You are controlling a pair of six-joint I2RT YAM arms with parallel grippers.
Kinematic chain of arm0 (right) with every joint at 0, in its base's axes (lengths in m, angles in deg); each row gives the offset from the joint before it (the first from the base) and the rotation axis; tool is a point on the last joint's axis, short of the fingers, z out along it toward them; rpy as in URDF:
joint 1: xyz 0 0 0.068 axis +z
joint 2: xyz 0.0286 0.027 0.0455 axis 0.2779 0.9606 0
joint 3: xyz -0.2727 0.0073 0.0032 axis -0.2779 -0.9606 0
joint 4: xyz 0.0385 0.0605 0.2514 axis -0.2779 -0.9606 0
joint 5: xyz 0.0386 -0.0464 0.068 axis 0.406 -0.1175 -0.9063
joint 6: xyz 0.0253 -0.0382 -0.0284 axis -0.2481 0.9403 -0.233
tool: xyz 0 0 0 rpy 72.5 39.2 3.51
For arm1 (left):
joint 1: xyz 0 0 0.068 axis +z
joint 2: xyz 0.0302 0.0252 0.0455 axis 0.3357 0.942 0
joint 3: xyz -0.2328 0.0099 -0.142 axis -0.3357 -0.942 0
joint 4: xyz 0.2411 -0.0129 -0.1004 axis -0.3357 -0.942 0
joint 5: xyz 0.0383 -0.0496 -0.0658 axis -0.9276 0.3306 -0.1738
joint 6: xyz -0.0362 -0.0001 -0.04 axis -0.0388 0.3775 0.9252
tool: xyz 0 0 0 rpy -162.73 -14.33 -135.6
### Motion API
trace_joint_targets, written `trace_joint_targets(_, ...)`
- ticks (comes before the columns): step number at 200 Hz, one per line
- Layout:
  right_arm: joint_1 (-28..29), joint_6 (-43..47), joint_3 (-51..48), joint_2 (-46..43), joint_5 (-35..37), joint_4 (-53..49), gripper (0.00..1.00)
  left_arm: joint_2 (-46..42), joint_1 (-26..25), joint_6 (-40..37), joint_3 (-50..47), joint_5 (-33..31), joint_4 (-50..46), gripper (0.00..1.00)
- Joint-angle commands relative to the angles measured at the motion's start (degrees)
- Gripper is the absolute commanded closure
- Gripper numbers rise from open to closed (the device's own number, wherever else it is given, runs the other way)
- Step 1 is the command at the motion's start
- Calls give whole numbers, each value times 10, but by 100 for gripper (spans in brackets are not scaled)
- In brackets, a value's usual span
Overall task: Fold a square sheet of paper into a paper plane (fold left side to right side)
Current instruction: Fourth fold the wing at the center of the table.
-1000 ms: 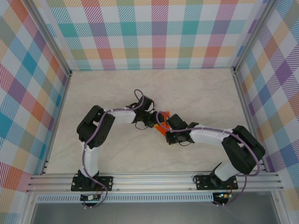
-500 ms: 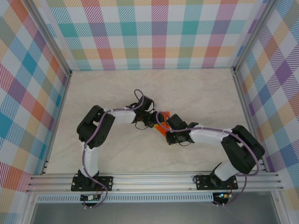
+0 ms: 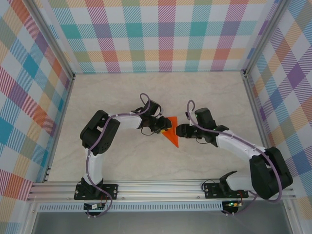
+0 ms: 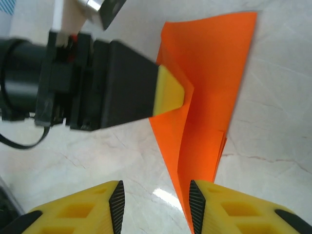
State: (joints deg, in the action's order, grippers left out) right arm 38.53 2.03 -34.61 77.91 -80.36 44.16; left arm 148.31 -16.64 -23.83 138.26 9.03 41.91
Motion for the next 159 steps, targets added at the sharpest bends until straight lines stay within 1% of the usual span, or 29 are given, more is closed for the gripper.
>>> trace_joint_targets(1, -16, -10, 29, 59, -104, 35, 63, 1, -3, -1, 3, 2, 5, 63)
trace_joint_targets(29, -17, -13, 60, 129, -132, 50, 69, 0, -3, -1, 4, 1, 4, 63)
trace_joint_targets(60, -16, -36, 70, 178, -146, 84, 73, 0, -4, 0, 2, 1, 6, 63)
trace_joint_targets(117, -19, -49, 82, 218, -135, 93, 75, -5, -4, 0, 1, -1, 4, 63)
trace_joint_targets(159, -21, -54, 84, 237, -143, 100, 76, -6, -4, 0, 2, -1, 4, 63)
